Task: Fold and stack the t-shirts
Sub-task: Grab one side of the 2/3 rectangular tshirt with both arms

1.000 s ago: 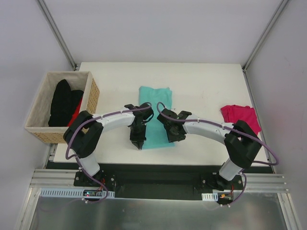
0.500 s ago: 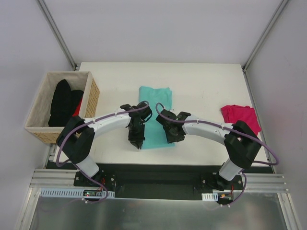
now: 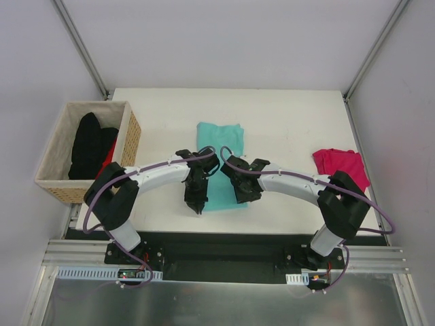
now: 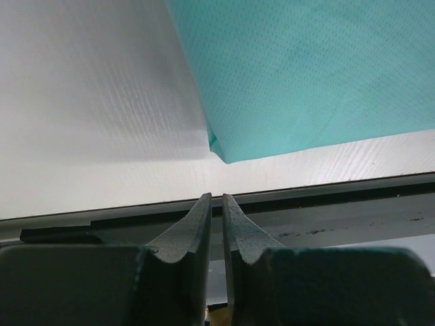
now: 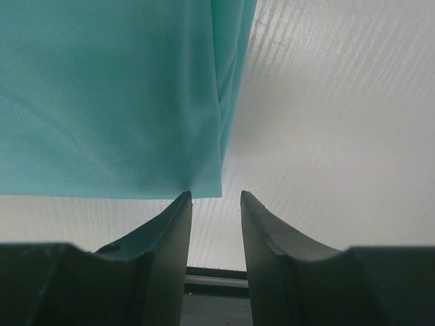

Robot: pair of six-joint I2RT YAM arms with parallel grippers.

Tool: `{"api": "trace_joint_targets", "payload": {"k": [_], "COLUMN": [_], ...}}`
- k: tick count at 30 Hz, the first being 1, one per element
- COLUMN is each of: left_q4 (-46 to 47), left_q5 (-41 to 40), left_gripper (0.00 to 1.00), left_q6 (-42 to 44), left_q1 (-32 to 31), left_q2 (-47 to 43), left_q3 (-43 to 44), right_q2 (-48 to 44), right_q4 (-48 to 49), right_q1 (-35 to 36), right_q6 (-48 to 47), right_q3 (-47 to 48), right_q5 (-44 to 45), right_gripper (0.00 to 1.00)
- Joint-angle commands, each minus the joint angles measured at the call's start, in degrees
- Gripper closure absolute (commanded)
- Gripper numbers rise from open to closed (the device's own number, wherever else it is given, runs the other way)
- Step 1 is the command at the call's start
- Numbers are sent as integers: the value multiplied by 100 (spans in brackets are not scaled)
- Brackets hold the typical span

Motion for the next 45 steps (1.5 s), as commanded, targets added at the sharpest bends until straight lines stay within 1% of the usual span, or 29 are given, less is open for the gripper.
{"api": "trace_joint_targets", "payload": {"k": [1, 8, 17, 30, 45], "left_q4": [-151, -151, -133, -133, -133], "left_q5": [-51, -59, -139, -235, -209], "left_gripper": [89, 89, 90, 89, 89], "left_q6": [-34, 19, -52, -60, -78], "left_q1": [-62, -80, -80, -80, -80], "left_q2": [198, 356, 330, 287, 365], "left_q3": [330, 558, 295, 260, 207], "right_q2": [-52, -61, -105, -26, 9], "right_q4": [-17, -53, -53, -9, 35], "right_q1": [45, 36, 36, 45, 45], "right_q6": [55, 55, 37, 28, 55], "right_q3": [159, 159, 133, 150, 115], "right_q5": [11, 28, 28, -68, -130], "right_gripper": [62, 62, 62, 59, 60]}}
